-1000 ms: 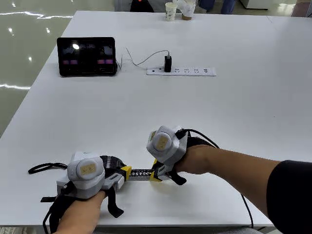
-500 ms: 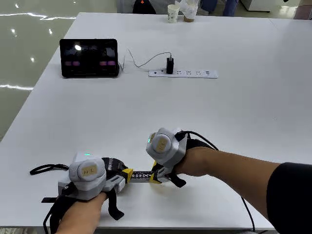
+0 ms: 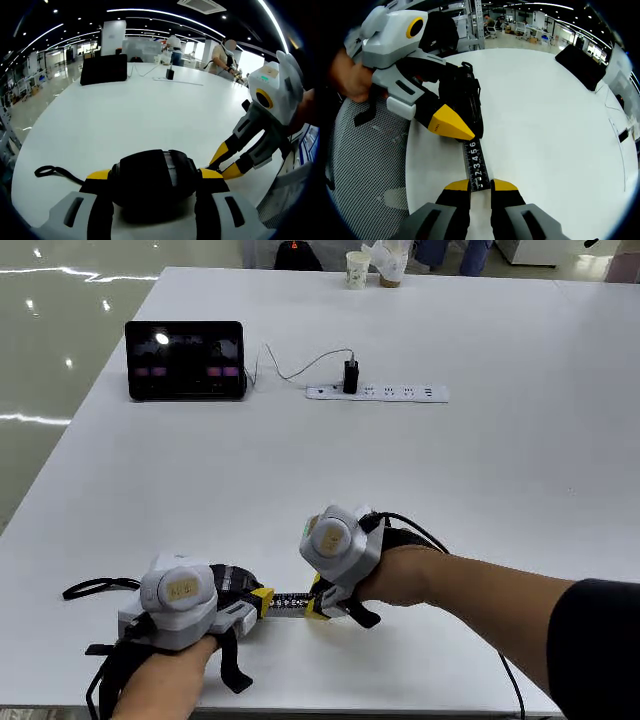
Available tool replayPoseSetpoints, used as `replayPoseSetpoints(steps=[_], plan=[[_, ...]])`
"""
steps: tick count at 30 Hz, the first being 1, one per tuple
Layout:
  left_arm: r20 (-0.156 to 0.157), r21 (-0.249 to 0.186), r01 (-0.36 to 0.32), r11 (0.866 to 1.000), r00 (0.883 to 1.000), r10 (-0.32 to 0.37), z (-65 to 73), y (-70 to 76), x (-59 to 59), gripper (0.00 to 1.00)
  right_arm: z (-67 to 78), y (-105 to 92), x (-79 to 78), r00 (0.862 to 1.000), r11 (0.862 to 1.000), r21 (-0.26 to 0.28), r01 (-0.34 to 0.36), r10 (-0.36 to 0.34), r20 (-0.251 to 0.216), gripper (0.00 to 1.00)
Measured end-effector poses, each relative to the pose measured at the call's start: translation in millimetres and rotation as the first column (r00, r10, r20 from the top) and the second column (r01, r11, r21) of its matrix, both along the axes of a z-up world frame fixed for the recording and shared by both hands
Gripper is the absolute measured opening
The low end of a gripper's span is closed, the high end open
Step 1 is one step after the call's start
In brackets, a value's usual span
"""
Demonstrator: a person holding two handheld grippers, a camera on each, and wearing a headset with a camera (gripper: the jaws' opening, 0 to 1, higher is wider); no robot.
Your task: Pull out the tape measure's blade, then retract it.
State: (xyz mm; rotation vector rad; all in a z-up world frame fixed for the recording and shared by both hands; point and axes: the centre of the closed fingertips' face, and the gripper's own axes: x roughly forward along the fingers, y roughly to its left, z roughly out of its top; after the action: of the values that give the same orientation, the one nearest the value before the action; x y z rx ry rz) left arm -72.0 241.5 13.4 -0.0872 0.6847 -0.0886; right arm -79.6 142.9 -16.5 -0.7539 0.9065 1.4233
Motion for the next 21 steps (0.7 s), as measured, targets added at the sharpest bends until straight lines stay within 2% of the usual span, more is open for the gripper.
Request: replayPoseSetpoints(steps=[15, 21], plan=[[0.003, -0.013, -0.008, 1.0, 1.0, 0.008, 0.8, 1.0, 0.1, 0.61, 0.3, 10.1, -1.2, 1.0, 0.999, 0.024, -0.026, 0.026, 0.006, 0.11], [0.004, -0.015, -0.008, 1.0, 1.0, 0.008, 0.5, 1.7, 0.3, 0.61, 0.4, 14.0, -1.7, 1.0, 0.999, 0.028, -0.017, 0.017, -0.001, 0.11]])
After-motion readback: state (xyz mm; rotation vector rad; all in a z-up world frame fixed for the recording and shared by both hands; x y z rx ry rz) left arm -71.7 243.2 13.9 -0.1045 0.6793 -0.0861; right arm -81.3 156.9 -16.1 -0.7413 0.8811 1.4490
